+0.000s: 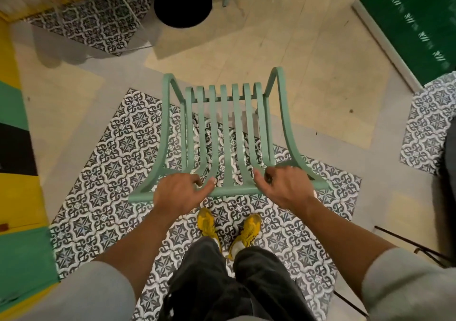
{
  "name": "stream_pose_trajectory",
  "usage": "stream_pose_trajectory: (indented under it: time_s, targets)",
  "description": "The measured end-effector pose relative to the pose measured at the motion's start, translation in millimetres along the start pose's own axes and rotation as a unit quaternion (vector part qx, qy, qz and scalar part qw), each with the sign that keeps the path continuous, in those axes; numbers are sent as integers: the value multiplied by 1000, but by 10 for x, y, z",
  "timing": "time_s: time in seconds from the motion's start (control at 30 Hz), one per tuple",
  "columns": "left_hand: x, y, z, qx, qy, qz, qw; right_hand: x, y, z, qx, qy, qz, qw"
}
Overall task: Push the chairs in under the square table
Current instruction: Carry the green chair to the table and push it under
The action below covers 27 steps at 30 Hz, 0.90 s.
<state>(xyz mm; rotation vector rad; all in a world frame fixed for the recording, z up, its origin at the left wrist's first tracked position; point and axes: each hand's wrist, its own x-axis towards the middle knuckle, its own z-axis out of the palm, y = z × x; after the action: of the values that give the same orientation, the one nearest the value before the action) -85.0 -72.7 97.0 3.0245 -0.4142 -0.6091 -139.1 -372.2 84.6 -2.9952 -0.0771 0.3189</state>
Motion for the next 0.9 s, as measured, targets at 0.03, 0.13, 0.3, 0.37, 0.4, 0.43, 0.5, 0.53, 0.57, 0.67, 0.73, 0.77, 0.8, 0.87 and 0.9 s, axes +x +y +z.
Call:
stream_pose_trajectory:
  time_s: [0.03,0.13,0.3,0.37,0.4,0.43,0.5,0.53,0.57,0.67,0.73,0.77,0.8,0.87,0.9]
  targets:
    - [29,7,6,-4,4,-2,1000,28,24,-19,2,-1,-4,1000]
    - [115,27,11,-10,26,-11,1000,129,84,-83,15,-11,-16,1000]
    - [208,71,9,1,55,-13,998,253,146,-141,10,-31,8,999]
    - [236,80,3,4,57,-16,998,288,149,-160,11,-32,17,999]
    - [254,86,-4,3,56,-18,998,313,154,-165,17,-31,22,999]
    - [273,91,-10,1,54,-19,998,332,173,-166,22,-29,27,999]
    - [314,101,-21,-1,61,-18,998,381,206,-175,25,-24,21,999]
    - [339,108,-29,-1,68,-17,998,408,224,-182,24,-19,10,999]
    - [367,116,-41,-1,71,-16,997,436,241,-186,23,-14,3,1000]
    - [447,132,-69,-2,68,-14,998,541,276,-196,18,-6,19,1000]
    - [501,138,-90,-6,69,-18,997,623,300,-200,9,1,24,1000]
    - [526,142,-102,-7,72,-22,997,660,314,-209,9,3,22,1000]
    - [550,152,-111,-7,77,-24,997,687,333,-220,10,4,17,1000]
    - [638,169,-136,-2,82,-24,996,768,373,-249,7,4,0,1000]
    - [677,175,-145,-2,82,-25,996,807,393,-256,3,5,-10,1000]
